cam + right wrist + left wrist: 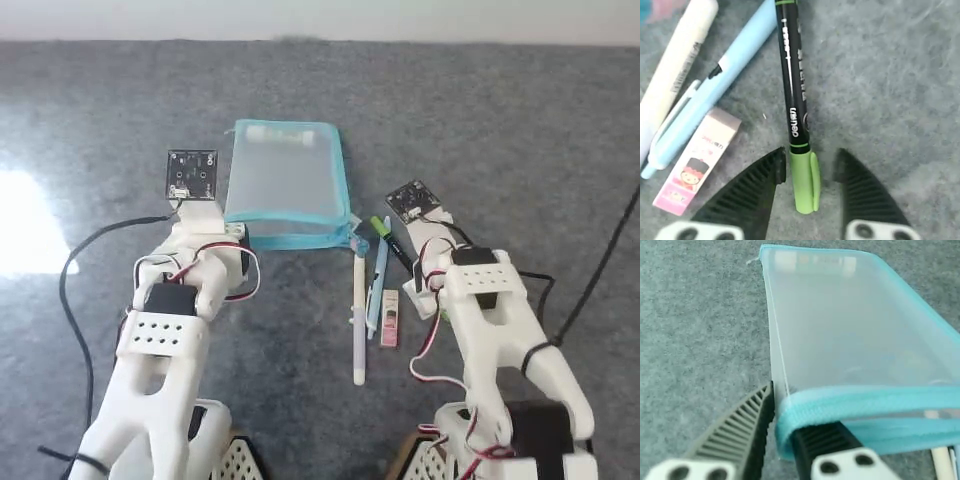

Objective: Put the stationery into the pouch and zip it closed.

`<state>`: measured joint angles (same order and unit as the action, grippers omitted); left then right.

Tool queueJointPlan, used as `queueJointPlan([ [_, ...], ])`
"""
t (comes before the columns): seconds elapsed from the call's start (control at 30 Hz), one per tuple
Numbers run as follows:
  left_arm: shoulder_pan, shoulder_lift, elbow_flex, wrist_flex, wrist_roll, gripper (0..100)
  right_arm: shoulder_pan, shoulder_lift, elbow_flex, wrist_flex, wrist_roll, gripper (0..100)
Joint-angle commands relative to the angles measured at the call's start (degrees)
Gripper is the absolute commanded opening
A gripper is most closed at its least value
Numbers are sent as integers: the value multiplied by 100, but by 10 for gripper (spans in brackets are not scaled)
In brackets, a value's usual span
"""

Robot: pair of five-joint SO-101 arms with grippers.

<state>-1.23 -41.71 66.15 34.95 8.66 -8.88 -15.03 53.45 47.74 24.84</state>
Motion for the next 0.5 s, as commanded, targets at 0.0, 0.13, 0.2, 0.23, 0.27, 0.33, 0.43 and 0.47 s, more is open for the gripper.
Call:
queueJointPlan([
  [0.0, -18, 53, -75, -44, 97, 11, -40, 295, -211, -84, -53, 259],
  [0.13, -18, 62, -75, -44, 97, 11, -48, 602, -422, 163, -53, 225],
  [0.2, -18, 62, -75, -44, 97, 11, -57, 681, -536, 391, -53, 144],
  [0.23, -18, 62, -75, -44, 97, 11, -57, 681, -563, 488, -70, 97],
  [0.27, -18, 62, -75, -44, 97, 11, -57, 681, -571, 541, -88, 47],
  [0.33, -18, 62, -75, -44, 97, 11, -40, 681, -589, 611, -97, 7],
  [0.43, -18, 70, -75, -44, 97, 11, 57, 673, -642, 796, -97, 7],
  [0.47, -18, 70, -75, -44, 97, 11, 110, 655, -782, 963, -97, 6],
])
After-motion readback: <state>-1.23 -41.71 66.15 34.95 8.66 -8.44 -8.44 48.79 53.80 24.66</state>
